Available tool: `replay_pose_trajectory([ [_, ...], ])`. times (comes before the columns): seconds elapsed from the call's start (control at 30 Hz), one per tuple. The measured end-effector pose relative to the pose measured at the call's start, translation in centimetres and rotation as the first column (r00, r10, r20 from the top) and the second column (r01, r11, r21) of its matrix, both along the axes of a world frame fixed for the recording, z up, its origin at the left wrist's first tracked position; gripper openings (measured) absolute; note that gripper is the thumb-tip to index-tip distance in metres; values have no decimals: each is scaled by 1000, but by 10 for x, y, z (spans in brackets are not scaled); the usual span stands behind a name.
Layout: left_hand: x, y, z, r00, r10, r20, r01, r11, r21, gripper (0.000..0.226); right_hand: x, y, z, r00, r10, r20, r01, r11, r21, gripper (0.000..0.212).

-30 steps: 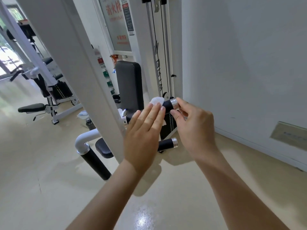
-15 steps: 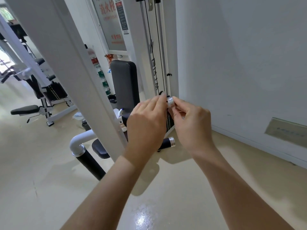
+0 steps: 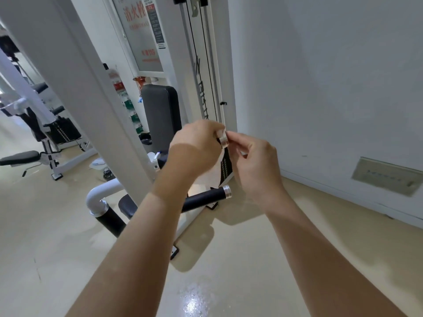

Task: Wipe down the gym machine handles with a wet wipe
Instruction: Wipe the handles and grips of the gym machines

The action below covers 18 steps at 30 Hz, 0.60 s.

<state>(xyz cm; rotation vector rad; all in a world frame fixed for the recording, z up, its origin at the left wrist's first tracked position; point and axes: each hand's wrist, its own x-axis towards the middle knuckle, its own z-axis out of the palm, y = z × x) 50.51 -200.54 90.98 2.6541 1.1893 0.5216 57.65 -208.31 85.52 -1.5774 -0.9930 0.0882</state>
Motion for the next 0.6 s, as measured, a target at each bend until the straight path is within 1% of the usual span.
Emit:
replay_pose_trajectory([
  [0.03,-1,-5,-2,1000,-1,13,1,1000,26,34,0,0,0,1000,3,11,-3,1000,-9,27],
  [0.07,-5,-11,-15,999,-37,32,31,984,178,37,0,0,1,1000,4,16,-4,1000,-8,27],
  [0.1,-10,-18,-35,995,-76,57,54,945,322,40,1,0,1,1000,16,5,-16,1000,0,30],
  [0.17,-17,-29,-66,993,-117,32,88,874,479,41,3,-4,1,996,70,-49,-69,997,20,40],
  [0.23,-22,-33,-73,993,-112,-36,114,847,520,44,5,-7,1,987,129,-99,-127,992,21,48],
  [0.33,-30,-35,-44,962,-170,-215,265,772,578,54,7,-9,0,975,176,-134,-177,984,7,55],
  [0.37,-32,-33,-31,954,-178,-241,289,763,578,53,8,-10,-1,972,185,-145,-186,983,6,56],
  [0.43,-31,-27,-8,957,-158,-241,264,819,509,43,9,-12,-1,962,195,-191,-198,980,3,58],
  [0.47,-28,-22,1,961,-130,-245,227,874,429,37,8,-13,-1,959,195,-204,-201,979,-9,59],
  [0.53,-21,-15,10,961,-79,-264,155,947,281,30,8,-16,-1,962,202,-184,-213,976,-45,63],
  [0.57,-19,-14,12,965,-77,-252,135,965,224,26,7,-17,-1,964,206,-168,-219,974,-62,65],
  [0.6,-17,-13,12,971,-83,-225,130,971,202,22,7,-19,-1,965,213,-155,-227,971,-79,67],
])
